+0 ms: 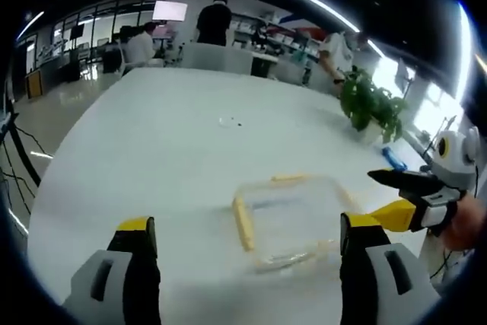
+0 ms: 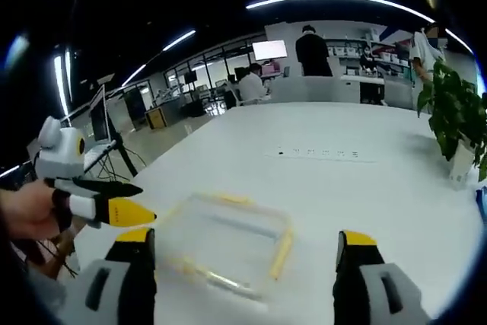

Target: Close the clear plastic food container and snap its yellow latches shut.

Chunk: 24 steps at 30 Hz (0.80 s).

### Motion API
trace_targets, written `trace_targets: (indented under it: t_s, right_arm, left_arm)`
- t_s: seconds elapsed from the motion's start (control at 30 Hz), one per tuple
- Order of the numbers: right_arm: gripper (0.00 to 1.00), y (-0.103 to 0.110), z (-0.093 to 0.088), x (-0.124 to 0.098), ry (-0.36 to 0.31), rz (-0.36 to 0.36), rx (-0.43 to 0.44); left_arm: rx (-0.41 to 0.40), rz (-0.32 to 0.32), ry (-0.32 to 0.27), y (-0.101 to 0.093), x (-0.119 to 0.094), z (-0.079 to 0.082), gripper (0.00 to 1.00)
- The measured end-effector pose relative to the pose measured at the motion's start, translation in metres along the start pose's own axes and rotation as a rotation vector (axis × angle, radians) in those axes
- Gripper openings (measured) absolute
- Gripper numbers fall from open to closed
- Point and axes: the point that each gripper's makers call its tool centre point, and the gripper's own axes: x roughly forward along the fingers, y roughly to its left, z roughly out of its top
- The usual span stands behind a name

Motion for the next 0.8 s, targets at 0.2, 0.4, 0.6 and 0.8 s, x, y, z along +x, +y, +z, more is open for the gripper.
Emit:
trace_targets:
  t_s: [0.2, 0.4, 0.6, 0.8]
  right_arm:
    - [1.0, 0.012, -0.004, -0.034, 0.003, 0.009, -0.056]
    - [1.0, 0.017, -0.007, -0.071, -0.004, -0.003, -0.066]
    - [1.0, 0.019, -0.023, -0.113, 0.001, -0.009, -0.106]
    - [1.0, 0.02, -0.049, -0.155, 0.006, 0.002, -0.128]
  left_arm:
    - [0.032, -0.017, -0.008, -0.007, -0.038, 0.001, 0.99]
    - [0.111, -0.026, 0.004, -0.011, -0.079, -0.006, 0.99]
    - [0.147, -0.03, 0.018, -0.008, -0.121, -0.023, 0.97]
    - [0.141, -0.015, 0.032, 0.002, -0.153, -0.046, 0.96]
